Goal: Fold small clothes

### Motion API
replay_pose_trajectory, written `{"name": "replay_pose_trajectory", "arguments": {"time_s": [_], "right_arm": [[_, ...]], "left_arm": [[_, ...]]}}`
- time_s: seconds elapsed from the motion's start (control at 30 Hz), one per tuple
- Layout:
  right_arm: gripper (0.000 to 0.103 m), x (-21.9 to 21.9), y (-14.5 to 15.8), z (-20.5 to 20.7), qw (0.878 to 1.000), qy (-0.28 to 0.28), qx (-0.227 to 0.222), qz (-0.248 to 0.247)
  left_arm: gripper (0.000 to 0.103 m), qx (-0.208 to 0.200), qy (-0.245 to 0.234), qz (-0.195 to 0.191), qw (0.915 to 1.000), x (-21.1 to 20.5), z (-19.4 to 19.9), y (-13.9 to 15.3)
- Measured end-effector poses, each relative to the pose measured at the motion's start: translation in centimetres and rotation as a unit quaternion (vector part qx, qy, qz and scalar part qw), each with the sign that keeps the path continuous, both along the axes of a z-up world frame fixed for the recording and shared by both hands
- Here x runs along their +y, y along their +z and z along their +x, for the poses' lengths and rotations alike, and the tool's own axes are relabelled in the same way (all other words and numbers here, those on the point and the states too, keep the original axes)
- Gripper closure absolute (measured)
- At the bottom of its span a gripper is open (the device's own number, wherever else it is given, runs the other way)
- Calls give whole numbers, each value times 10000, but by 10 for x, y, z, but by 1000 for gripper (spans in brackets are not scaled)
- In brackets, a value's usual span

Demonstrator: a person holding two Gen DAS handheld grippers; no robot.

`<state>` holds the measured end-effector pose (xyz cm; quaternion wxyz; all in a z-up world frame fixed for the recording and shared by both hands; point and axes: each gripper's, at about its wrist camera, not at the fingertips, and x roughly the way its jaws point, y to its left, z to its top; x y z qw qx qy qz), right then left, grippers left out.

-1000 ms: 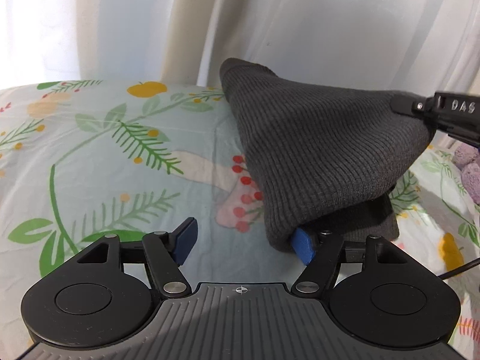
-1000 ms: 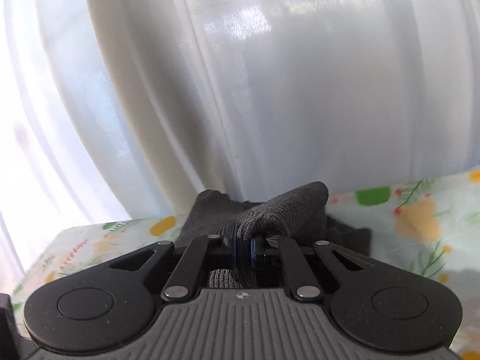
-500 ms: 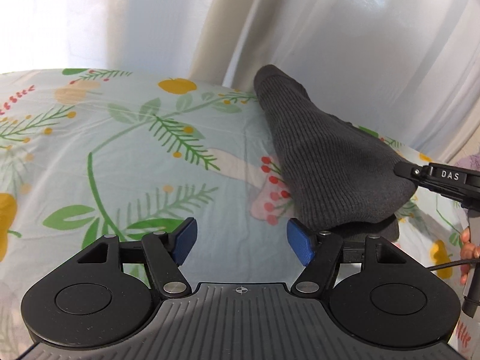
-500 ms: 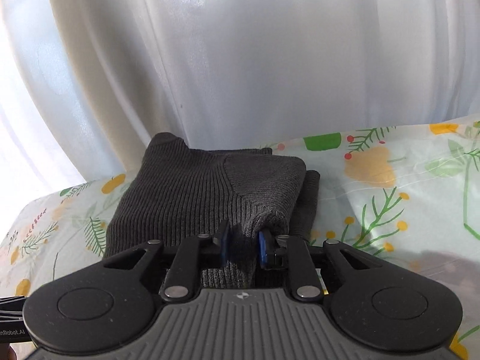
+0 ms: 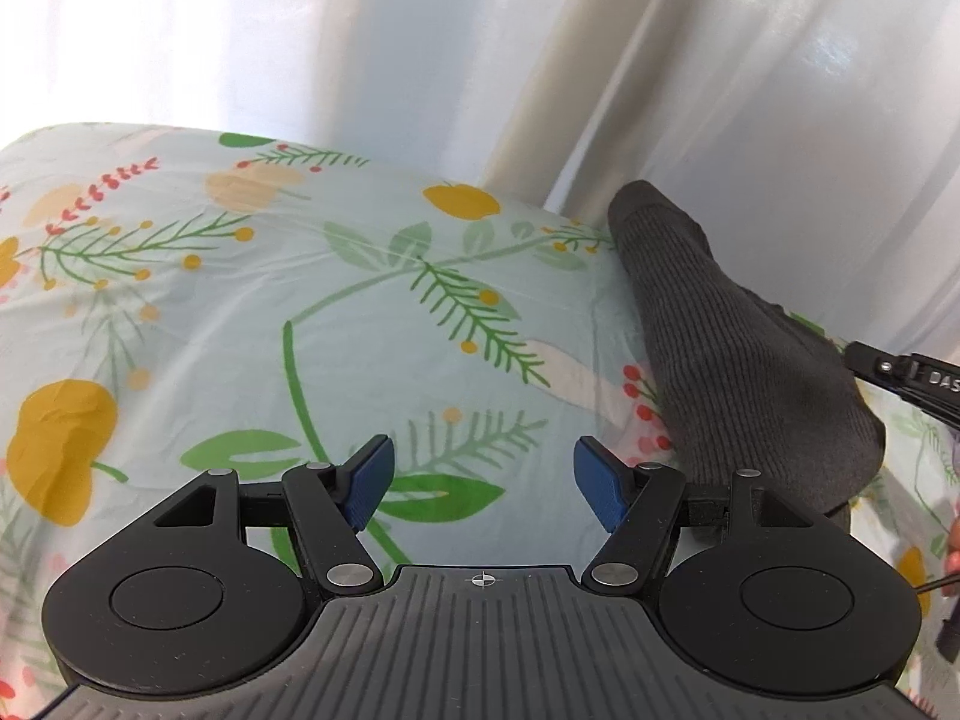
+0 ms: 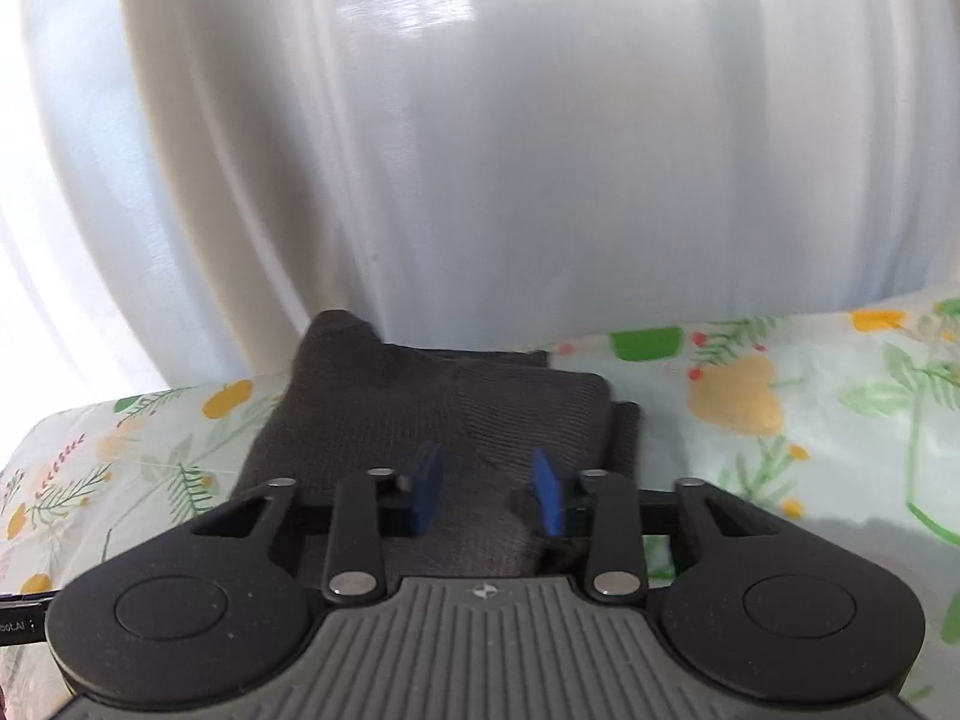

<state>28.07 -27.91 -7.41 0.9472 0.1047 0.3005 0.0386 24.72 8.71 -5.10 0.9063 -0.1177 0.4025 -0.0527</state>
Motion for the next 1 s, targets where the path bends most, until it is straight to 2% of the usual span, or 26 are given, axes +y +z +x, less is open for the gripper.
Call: {"name": "replay_pose_trajectory", "arguments": {"time_s": [0.1, 0.23, 0.4, 0.47, 0.53, 0.57, 0.63, 0.73, 0.8, 0.87, 1.0], "right_arm": [[93, 28, -5, 28, 9987, 498, -77, -59], [94, 64, -18, 64, 9954, 875, -91, -371], [95, 76, -29, 108, 9941, 819, 80, -705], [95, 69, -41, 123, 9937, 723, 192, -837], [97, 50, -58, 130, 9954, 324, 351, -829], [103, 34, -64, 126, 9981, 74, 277, -543], [103, 16, -67, 112, 9988, -430, 86, -194], [103, 11, -70, 97, 9950, -994, -94, -40], [103, 10, -70, 95, 9944, -1049, -88, -19], [103, 11, -71, 95, 9948, -1016, -77, -13], [103, 8, -70, 97, 9952, -971, -82, 27]], "left_arm": [[31, -92, 11, 39, 9999, -8, 8, 5], [29, -257, -10, 200, 9995, -23, 19, 10], [29, -351, -75, 203, 9991, -40, 35, 12], [29, -449, -31, 303, 9985, -49, 43, 14], [28, -534, 57, 432, 9976, -59, 54, 17], [28, -563, 110, 467, 9973, -64, 61, 18], [28, -595, 188, 427, 9971, -75, 77, 19], [28, -679, 127, 301, 9972, -97, 100, 20], [26, -793, 77, 355, 9962, -116, 116, 17], [26, -709, 11, 381, 9968, -131, 134, 6], [25, -648, 19, 743, 9951, -153, 155, -21]]}}
